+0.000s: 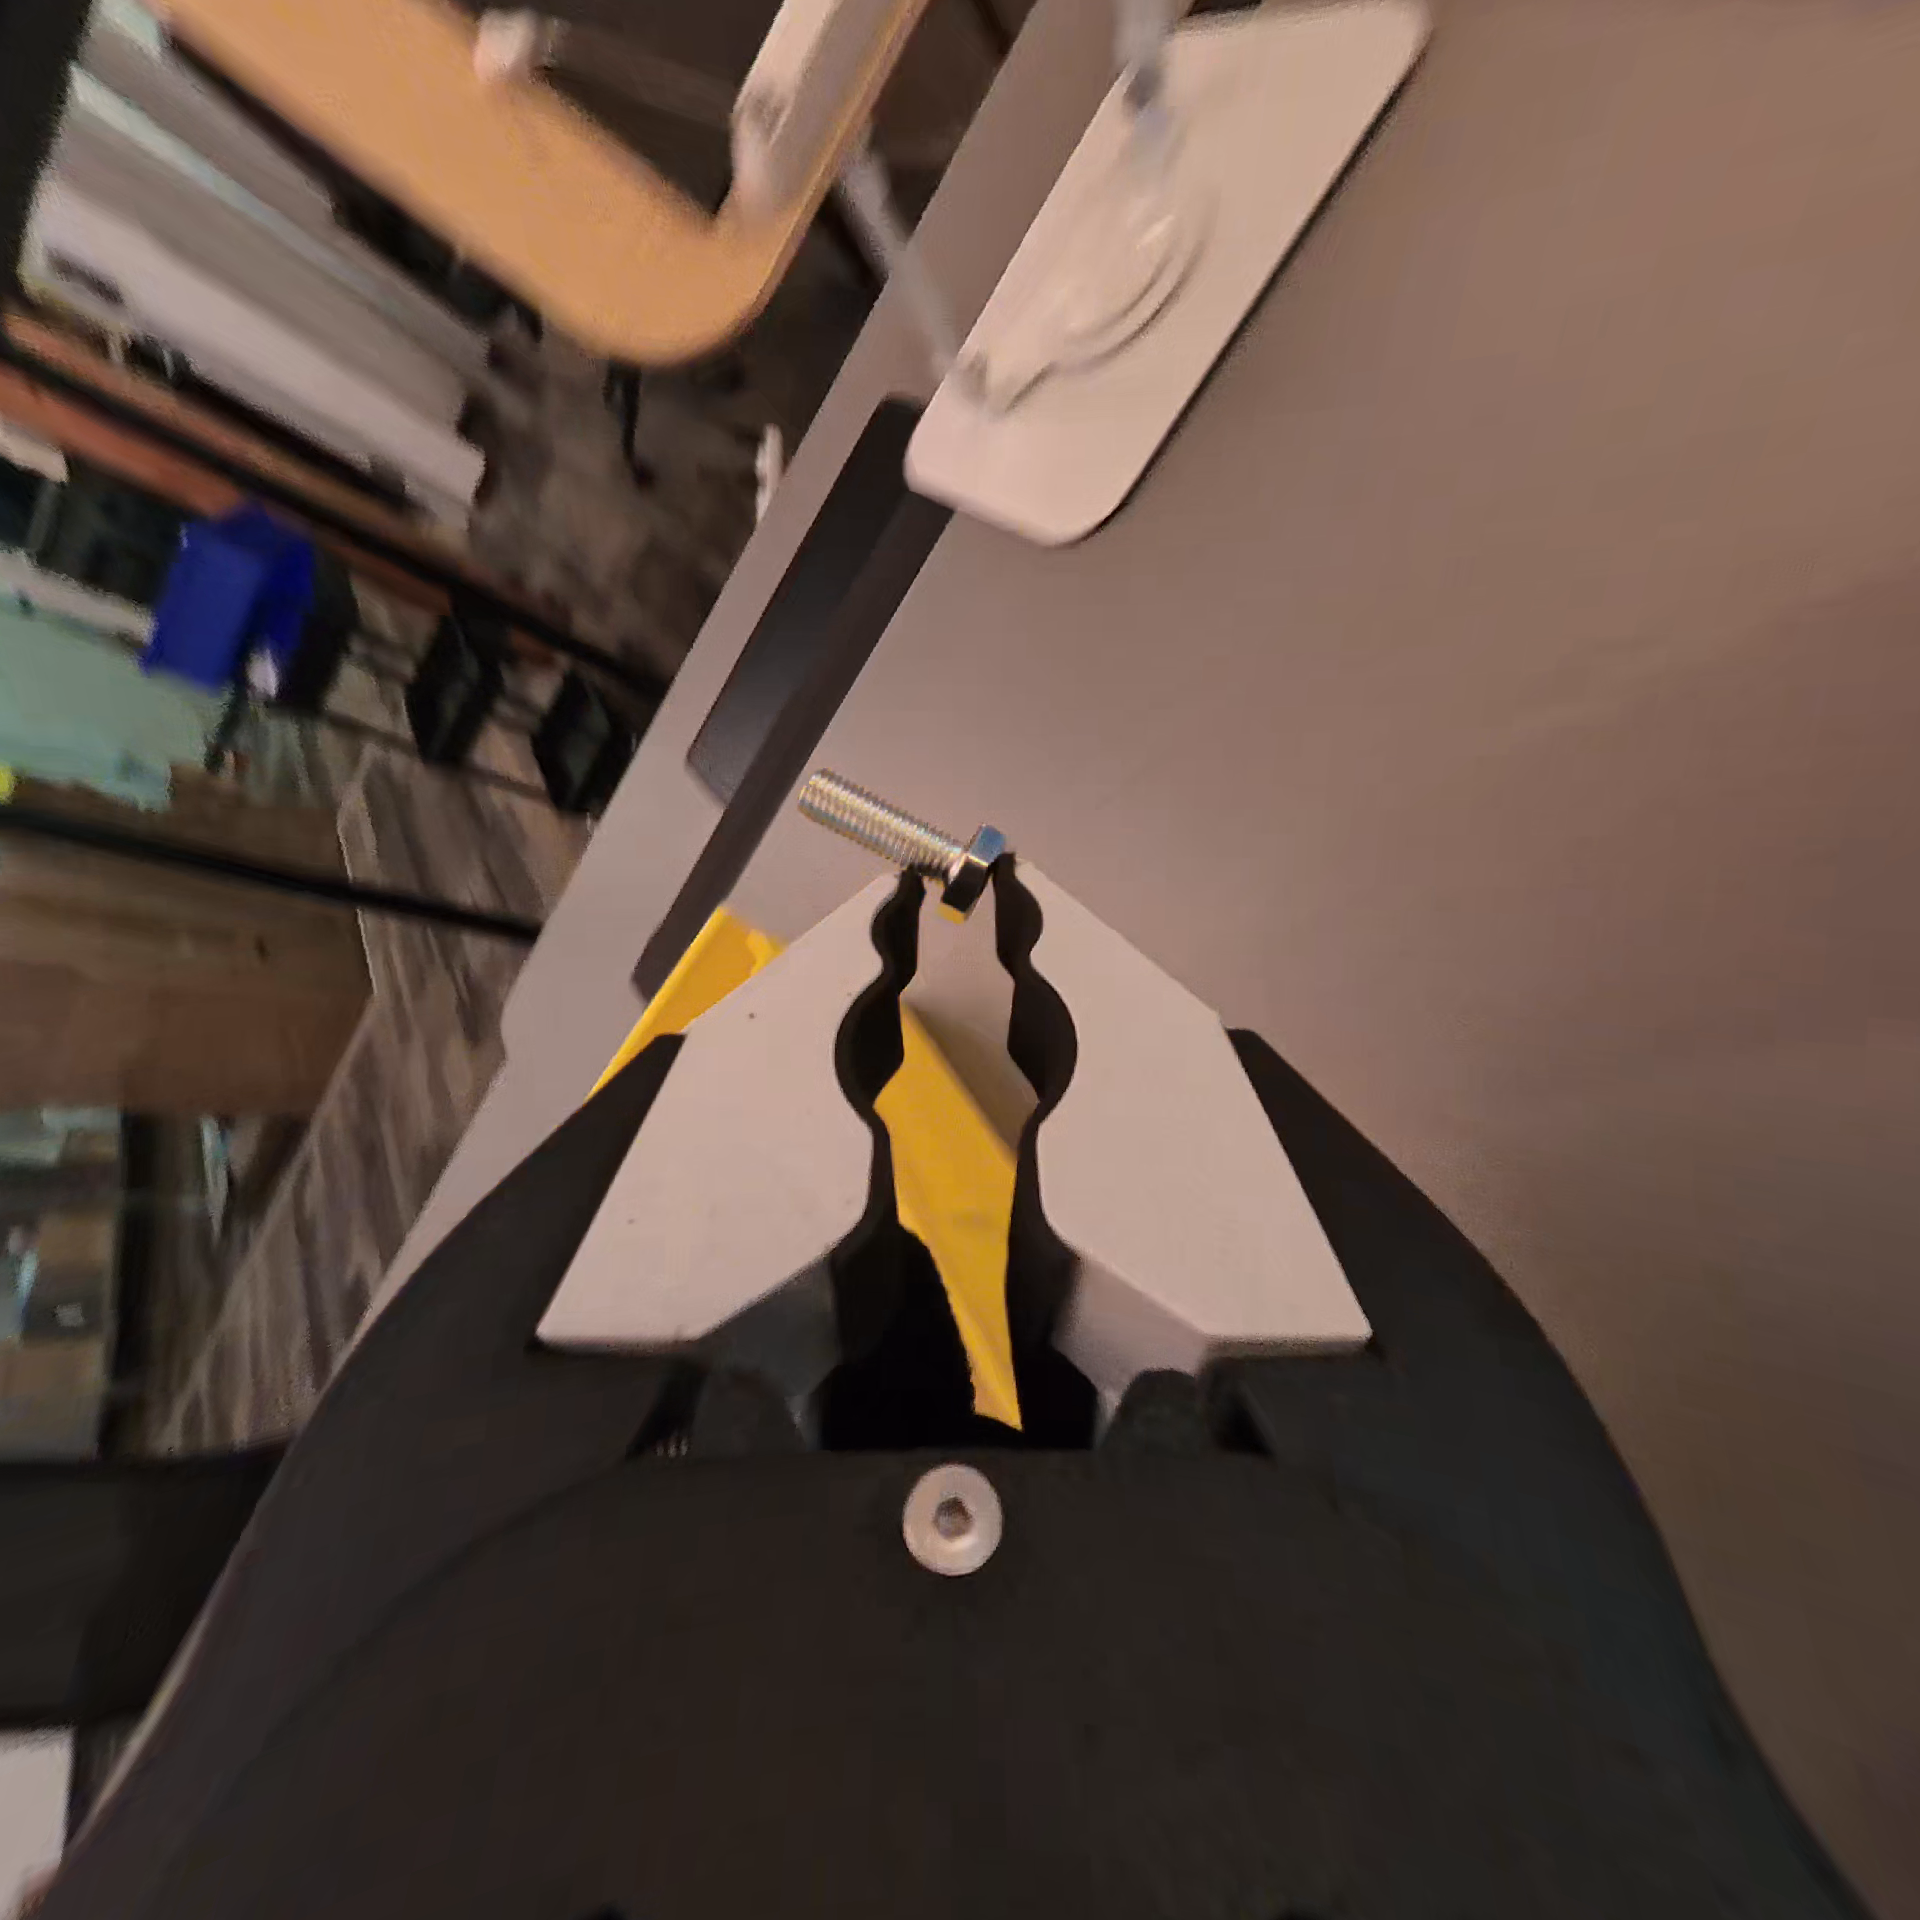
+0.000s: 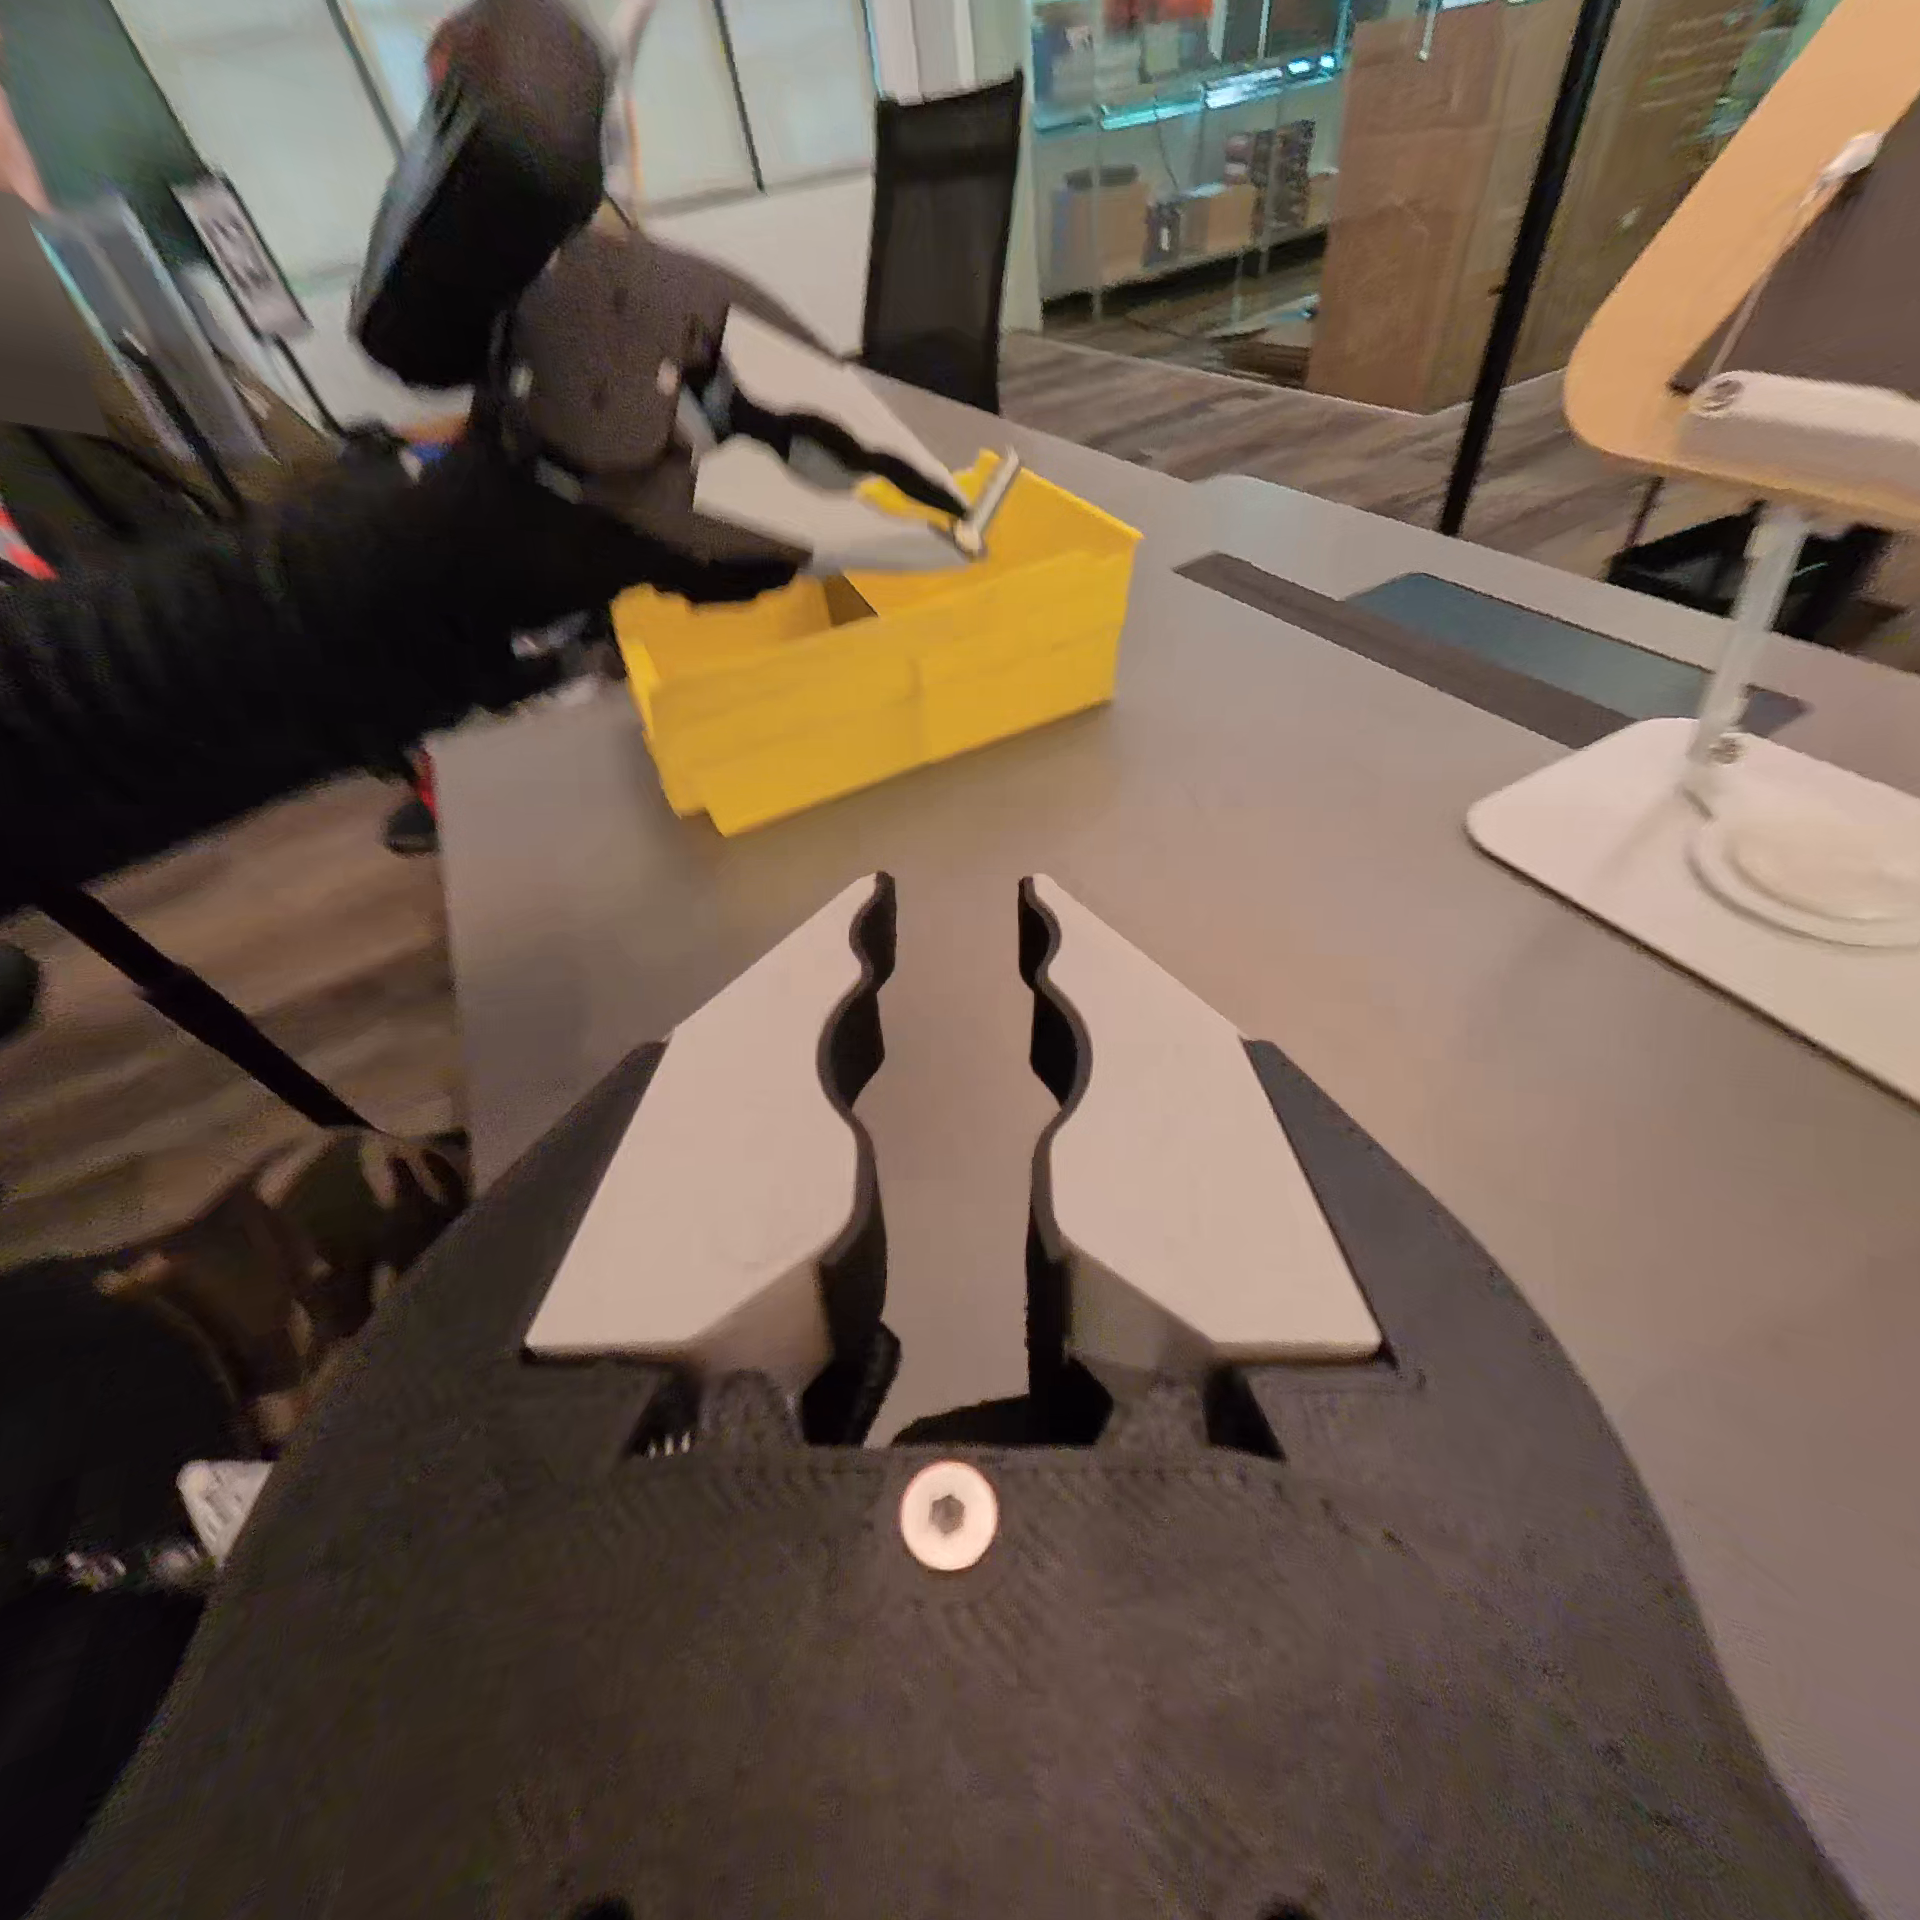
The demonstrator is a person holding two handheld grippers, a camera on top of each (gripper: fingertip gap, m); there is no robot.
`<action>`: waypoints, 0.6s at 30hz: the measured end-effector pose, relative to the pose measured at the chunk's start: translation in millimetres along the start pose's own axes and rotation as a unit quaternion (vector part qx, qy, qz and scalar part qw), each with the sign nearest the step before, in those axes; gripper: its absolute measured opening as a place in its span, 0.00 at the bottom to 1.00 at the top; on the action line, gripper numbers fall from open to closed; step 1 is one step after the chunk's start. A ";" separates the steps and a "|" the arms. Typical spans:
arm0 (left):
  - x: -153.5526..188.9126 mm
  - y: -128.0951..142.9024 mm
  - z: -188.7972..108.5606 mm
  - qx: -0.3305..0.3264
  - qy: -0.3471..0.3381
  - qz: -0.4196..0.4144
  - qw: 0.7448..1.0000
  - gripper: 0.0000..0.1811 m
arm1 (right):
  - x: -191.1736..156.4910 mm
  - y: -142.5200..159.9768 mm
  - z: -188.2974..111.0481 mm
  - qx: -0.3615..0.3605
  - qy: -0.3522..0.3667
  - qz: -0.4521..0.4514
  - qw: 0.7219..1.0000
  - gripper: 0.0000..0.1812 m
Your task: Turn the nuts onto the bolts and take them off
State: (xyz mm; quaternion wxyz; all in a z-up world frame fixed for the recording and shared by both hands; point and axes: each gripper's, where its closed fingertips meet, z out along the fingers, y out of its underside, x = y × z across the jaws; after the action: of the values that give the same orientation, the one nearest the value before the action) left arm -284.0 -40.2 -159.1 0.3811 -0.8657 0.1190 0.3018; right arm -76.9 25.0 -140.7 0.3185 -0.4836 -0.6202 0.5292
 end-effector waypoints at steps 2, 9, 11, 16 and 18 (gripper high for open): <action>30.4 -27.8 -12.3 0.048 0.006 0.039 0.998 0.07 | -1.3 -8.0 11.5 0.019 -0.026 0.039 0.999 0.13; 112.3 -86.2 -47.9 0.162 0.024 0.141 0.976 0.07 | -1.5 -17.7 39.3 0.044 -0.084 0.115 0.989 0.15; 125.8 -92.1 -52.0 0.174 0.029 0.159 0.971 0.07 | -5.2 -17.2 42.4 0.046 -0.104 0.131 0.985 0.14; 146.4 -100.8 -57.0 0.189 0.042 0.188 0.963 0.07 | -12.4 -14.4 41.8 0.053 -0.143 0.159 0.976 0.09; 149.1 -101.8 -56.9 0.189 0.043 0.198 0.961 0.07 | -16.3 -15.4 39.6 0.057 -0.161 0.159 0.972 0.07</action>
State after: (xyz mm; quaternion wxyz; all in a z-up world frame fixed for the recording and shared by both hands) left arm -97.3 -8.9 -160.6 0.4650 -0.7493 0.3590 0.3057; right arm -111.5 -3.6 -133.3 0.1526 -0.4656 -0.5475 0.6784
